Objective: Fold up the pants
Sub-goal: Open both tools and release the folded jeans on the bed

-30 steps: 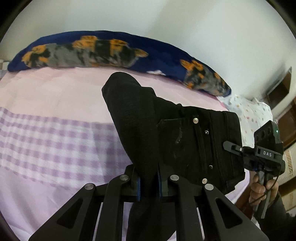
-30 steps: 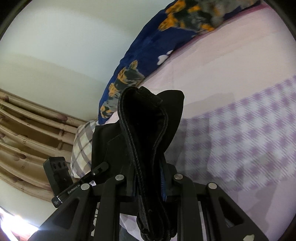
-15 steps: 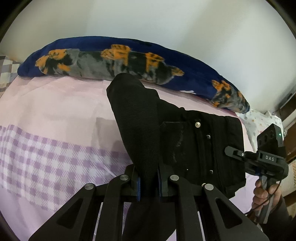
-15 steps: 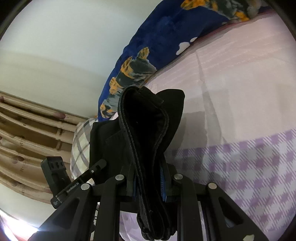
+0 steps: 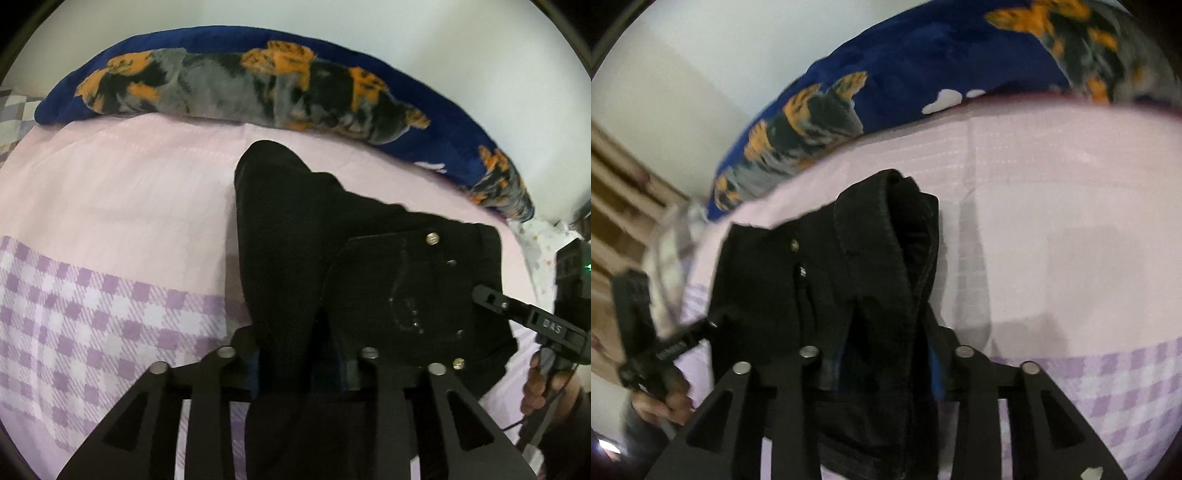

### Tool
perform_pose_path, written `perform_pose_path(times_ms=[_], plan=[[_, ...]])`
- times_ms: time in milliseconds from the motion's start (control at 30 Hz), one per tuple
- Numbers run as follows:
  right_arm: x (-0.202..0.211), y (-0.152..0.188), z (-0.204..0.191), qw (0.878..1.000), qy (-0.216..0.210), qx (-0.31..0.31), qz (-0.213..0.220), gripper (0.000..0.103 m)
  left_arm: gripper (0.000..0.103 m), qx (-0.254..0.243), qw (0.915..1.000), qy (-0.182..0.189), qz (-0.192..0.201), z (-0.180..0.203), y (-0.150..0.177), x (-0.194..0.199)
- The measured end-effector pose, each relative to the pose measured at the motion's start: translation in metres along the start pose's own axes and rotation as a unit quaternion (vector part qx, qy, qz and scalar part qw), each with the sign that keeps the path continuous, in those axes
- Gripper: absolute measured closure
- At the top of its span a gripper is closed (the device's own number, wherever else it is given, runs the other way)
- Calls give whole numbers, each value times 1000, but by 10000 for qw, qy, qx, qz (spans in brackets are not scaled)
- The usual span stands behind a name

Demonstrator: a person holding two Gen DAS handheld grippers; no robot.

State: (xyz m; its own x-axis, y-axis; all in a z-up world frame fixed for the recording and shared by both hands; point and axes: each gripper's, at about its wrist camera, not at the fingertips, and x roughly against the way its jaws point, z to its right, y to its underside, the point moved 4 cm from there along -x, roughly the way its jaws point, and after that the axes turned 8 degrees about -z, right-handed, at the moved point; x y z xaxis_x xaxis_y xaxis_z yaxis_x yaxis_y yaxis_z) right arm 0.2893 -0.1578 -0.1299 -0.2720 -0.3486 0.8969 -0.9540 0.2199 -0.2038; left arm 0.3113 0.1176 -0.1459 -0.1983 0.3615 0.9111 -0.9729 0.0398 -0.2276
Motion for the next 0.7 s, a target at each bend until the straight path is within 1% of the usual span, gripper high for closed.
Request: perform_pose_path(times_ms=[67,100,200,400,467,600,700], plan=[[-1,2,2,10000,93,13,5,62,59,35,10000,-75,32,-4,3,-5],[-1,2,4,9999,105,-32,11,58,57,72,9999,-59,48,-5,4,-7],[3,5,6,9998,181,-25,30,56,55,127,9998,-71,165,-5,10,-5],[15,19,-6,9987,471,198,79,54,53,-4,9984,-501,259,0,34,4],[17,27,-9,9983,533,211,102,52,53,-1,9977,-617,274,1,46,7],[27,44,-6,9984,516,81,209,49,53,39,9963,-784,347,4,63,15],[38,53,-2,9979,489,-123,394,43,53,24,9945,-971,403,10,76,22]])
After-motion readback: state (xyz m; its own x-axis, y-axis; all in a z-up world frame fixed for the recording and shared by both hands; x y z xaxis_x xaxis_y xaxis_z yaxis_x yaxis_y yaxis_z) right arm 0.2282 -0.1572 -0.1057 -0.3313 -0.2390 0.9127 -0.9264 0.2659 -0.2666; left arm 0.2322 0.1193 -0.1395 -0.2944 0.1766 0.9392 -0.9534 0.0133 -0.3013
